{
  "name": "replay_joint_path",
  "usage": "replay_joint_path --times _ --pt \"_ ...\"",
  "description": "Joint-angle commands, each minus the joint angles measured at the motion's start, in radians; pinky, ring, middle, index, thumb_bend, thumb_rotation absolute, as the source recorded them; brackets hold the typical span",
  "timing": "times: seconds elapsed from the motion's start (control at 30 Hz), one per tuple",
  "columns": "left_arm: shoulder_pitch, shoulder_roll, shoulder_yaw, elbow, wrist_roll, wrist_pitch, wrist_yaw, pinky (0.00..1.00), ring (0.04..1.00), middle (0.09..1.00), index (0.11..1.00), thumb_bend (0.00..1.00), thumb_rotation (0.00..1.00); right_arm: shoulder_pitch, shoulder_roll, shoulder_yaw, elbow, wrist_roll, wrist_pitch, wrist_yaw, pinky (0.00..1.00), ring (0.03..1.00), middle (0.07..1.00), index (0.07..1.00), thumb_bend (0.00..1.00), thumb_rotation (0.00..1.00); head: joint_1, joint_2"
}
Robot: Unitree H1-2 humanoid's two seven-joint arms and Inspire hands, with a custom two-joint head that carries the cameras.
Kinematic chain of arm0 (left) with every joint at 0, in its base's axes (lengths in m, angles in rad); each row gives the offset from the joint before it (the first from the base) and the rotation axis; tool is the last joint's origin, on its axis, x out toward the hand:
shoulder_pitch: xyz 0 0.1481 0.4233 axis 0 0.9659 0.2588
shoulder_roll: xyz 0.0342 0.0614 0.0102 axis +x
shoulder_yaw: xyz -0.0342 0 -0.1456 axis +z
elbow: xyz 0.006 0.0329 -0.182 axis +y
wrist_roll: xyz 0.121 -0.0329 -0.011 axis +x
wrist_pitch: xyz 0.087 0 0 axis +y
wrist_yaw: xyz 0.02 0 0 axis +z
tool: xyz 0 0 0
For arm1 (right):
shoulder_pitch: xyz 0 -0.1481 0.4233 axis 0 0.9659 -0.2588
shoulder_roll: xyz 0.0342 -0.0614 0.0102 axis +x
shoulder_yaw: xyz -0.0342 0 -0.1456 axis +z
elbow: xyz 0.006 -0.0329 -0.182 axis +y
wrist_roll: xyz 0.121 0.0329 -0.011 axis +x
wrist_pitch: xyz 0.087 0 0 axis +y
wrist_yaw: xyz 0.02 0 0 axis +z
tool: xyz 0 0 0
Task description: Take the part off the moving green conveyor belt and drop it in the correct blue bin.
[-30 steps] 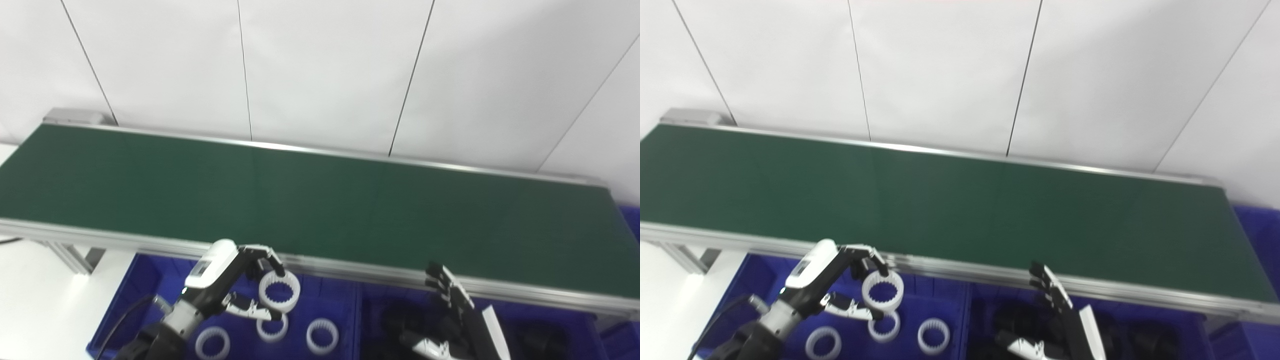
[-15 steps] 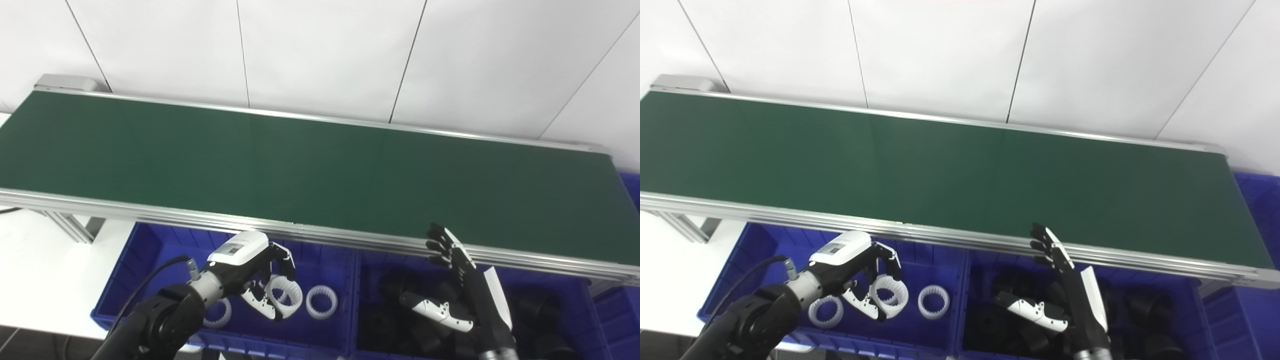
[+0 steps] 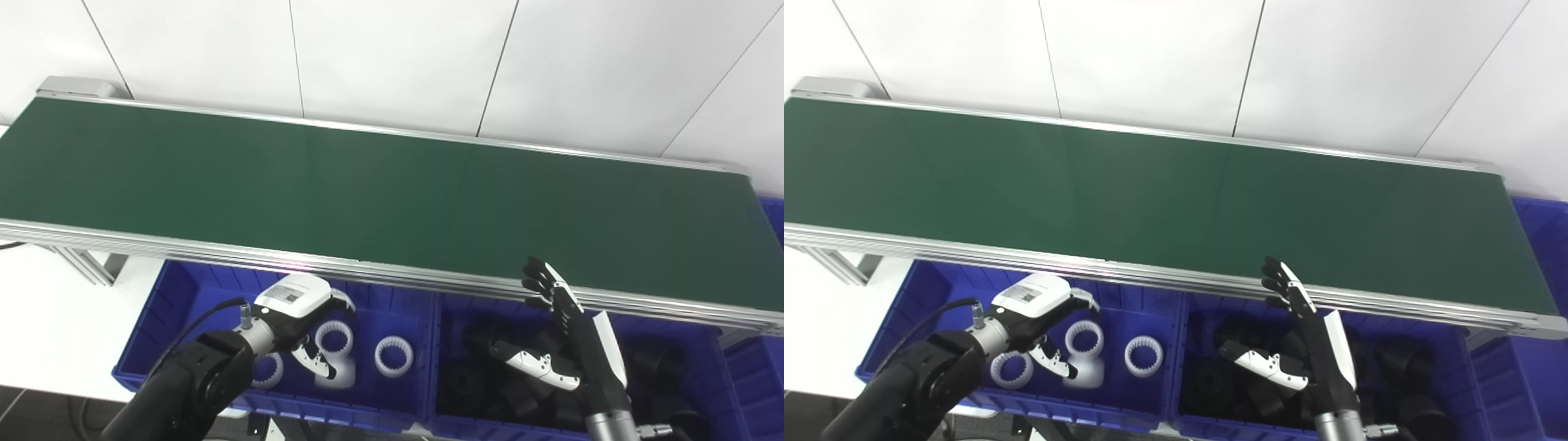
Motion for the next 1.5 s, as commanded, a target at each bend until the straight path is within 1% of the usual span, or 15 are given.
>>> replay_joint_path --times 0.0,0.07,0.17,0.2,0.27,0.33,0.37,0.4,0.5,0.53,0.67,0.8,0.93,1.1,1.47 --pt "-0.002 0.007 0.016 -0.03 -0.027 -0.029 0.047 0.7 0.765 0.862 0.893 0.86 0.23 -0.012 0.0 -0.002 -0.031 0.01 0.004 0.0 0.76 0.848 0.885 0.91 0.83 0.46 -0.004 0.001" --pt "0.001 0.01 0.02 -0.026 -0.041 -0.042 0.063 0.68 0.762 0.865 0.9 0.87 0.23 -0.012 0.002 -0.002 -0.031 0.007 0.003 0.0 0.75 0.845 0.883 0.908 0.83 0.46 -0.01 -0.001" --pt "0.007 0.005 0.043 -0.022 -0.115 -0.063 0.074 0.67 0.749 0.859 0.893 0.89 0.21 -0.01 0.006 -0.002 -0.038 0.007 0.013 0.002 0.76 0.842 0.879 0.905 0.84 0.46 -0.027 0.001" --pt "0.011 -0.007 0.069 -0.022 -0.21 -0.066 0.058 0.66 0.747 0.857 0.89 0.89 0.21 -0.008 0.005 0.0 -0.045 0.002 0.024 0.005 0.76 0.842 0.879 0.905 0.84 0.46 -0.036 -0.001" --pt "0.015 -0.02 0.099 -0.02 -0.341 -0.071 0.038 0.64 0.743 0.855 0.876 0.9 0.19 -0.004 0.004 0.002 -0.054 -0.005 0.04 0.01 0.76 0.841 0.878 0.909 0.84 0.48 -0.053 -0.003" --pt "0.016 -0.038 0.131 0.007 -0.509 -0.108 0.023 0.61 0.754 0.855 0.867 0.9 0.17 -0.003 0.002 0.006 -0.058 -0.008 0.054 0.017 0.76 0.839 0.874 0.912 0.84 0.49 -0.072 -0.006" --pt "0.016 -0.046 0.143 0.023 -0.586 -0.125 0.013 0.62 0.771 0.854 0.863 0.91 0.16 -0.003 0.003 0.008 -0.061 -0.011 0.064 0.02 0.76 0.838 0.871 0.911 0.85 0.5 -0.072 -0.006" --pt "0.018 -0.057 0.155 0.033 -0.664 -0.124 -0.004 0.67 0.796 0.86 0.867 0.92 0.2 -0.001 0.005 0.01 -0.065 -0.012 0.071 0.022 0.76 0.837 0.871 0.91 0.86 0.5 -0.098 -0.01" --pt "0.025 -0.074 0.167 0.037 -0.789 -0.107 -0.033 0.72 0.827 0.868 0.88 0.93 0.23 0.005 0.005 0.016 -0.071 -0.015 0.08 0.026 0.76 0.838 0.871 0.91 0.86 0.49 -0.128 -0.014" --pt "0.028 -0.08 0.17 0.043 -0.834 -0.118 -0.043 0.75 0.838 0.871 0.887 0.93 0.24 0.008 0.006 0.018 -0.074 -0.015 0.082 0.027 0.75 0.839 0.871 0.91 0.85 0.49 -0.154 -0.016" --pt "0.048 -0.103 0.195 0.061 -0.977 -0.103 -0.063 0.76 0.836 0.883 0.897 0.92 0.19 0.02 0.008 0.027 -0.082 -0.022 0.095 0.031 0.76 0.843 0.878 0.908 0.86 0.49 -0.195 -0.024" --pt "0.067 -0.112 0.22 0.075 -1.052 -0.077 -0.07 0.77 0.831 0.881 0.909 0.93 0.2 0.027 0.005 0.035 -0.081 -0.029 0.099 0.036 0.77 0.853 0.894 0.914 0.86 0.49 -0.219 -0.039" --pt "0.079 -0.116 0.238 0.092 -1.106 -0.085 -0.077 0.79 0.849 0.894 0.92 0.9 0.18 0.028 0.009 0.043 -0.077 -0.047 0.106 0.033 0.77 0.851 0.893 0.911 0.87 0.49 -0.244 -0.053" --pt "0.088 -0.111 0.242 0.107 -1.112 -0.103 -0.079 0.79 0.846 0.889 0.915 0.89 0.16 0.031 0.017 0.052 -0.063 -0.066 0.104 0.026 0.77 0.852 0.891 0.911 0.87 0.48 -0.28 -0.09" --pt "0.091 -0.111 0.258 0.162 -1.111 -0.168 -0.081 0.8 0.849 0.896 0.918 0.88 0.15 0.034 0.037 0.067 -0.026 -0.095 0.104 0.016 0.79 0.868 0.901 0.921 0.85 0.44 -0.301 -0.161"
